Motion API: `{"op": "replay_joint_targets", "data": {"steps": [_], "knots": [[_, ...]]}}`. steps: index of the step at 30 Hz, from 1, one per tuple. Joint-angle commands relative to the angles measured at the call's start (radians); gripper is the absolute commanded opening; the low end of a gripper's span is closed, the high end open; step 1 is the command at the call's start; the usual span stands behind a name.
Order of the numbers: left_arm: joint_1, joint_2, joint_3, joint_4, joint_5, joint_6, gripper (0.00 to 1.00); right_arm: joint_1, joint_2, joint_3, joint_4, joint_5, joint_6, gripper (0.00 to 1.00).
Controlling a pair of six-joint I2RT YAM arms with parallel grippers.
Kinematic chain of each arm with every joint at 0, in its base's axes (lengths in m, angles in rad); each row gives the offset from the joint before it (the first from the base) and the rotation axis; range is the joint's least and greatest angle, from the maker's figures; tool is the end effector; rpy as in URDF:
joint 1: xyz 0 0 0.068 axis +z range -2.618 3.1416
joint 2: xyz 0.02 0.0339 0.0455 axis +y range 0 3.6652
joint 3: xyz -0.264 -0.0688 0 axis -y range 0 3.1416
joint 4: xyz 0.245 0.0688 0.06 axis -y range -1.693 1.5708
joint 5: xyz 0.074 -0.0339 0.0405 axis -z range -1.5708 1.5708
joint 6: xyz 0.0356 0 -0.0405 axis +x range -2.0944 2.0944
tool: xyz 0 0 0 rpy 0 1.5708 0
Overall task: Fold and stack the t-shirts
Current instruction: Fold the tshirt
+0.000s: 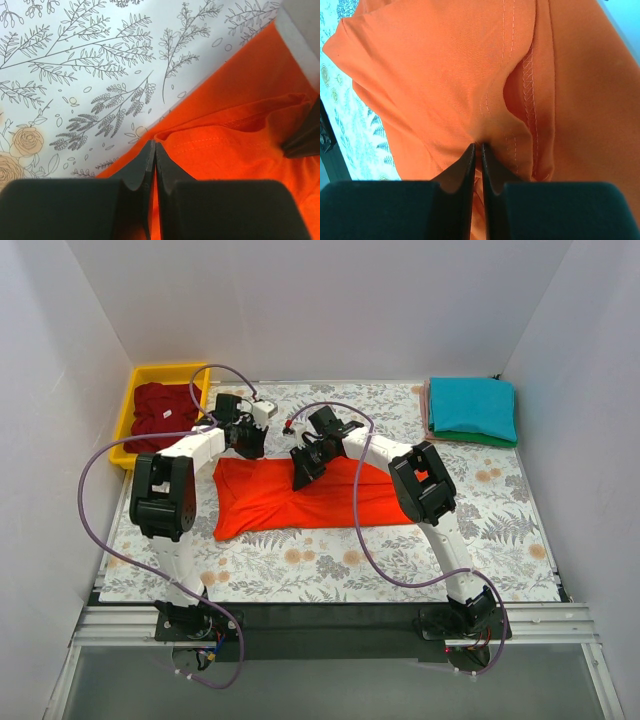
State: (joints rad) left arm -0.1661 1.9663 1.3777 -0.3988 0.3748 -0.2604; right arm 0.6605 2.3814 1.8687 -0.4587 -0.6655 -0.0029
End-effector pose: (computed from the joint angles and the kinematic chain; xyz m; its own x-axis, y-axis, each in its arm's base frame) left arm 0.4099 -0.0819 0.1816 -0.8862 -0.0944 -0.4536 0.1289 0.8901 -0.4371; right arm 0.3907 0.3314 0.1433 -0.6498 -0.5077 -0.5656 -0.7596 0.4060 0.5082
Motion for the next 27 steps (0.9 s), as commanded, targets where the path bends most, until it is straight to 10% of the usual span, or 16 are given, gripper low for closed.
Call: {"op": "replay_joint_targets", "data": {"steps": [1, 9, 27], "knots": [[-0.001, -0.115, -0.026, 0.028, 0.022, 0.009, 0.0, -0.001, -0.011, -0.016, -0.008, 0.037, -0.009, 0.16], [-0.001, -0.023, 0.04, -0.023, 0.038, -0.011, 0.47, -0.002, -0.025, -0.025, -0.008, 0.041, -0.011, 0.15], [-0.001, 0.028, 0.053, -0.057, 0.059, -0.007, 0.34, -0.006, -0.011, -0.025, -0.006, 0.038, -0.009, 0.15]]}}
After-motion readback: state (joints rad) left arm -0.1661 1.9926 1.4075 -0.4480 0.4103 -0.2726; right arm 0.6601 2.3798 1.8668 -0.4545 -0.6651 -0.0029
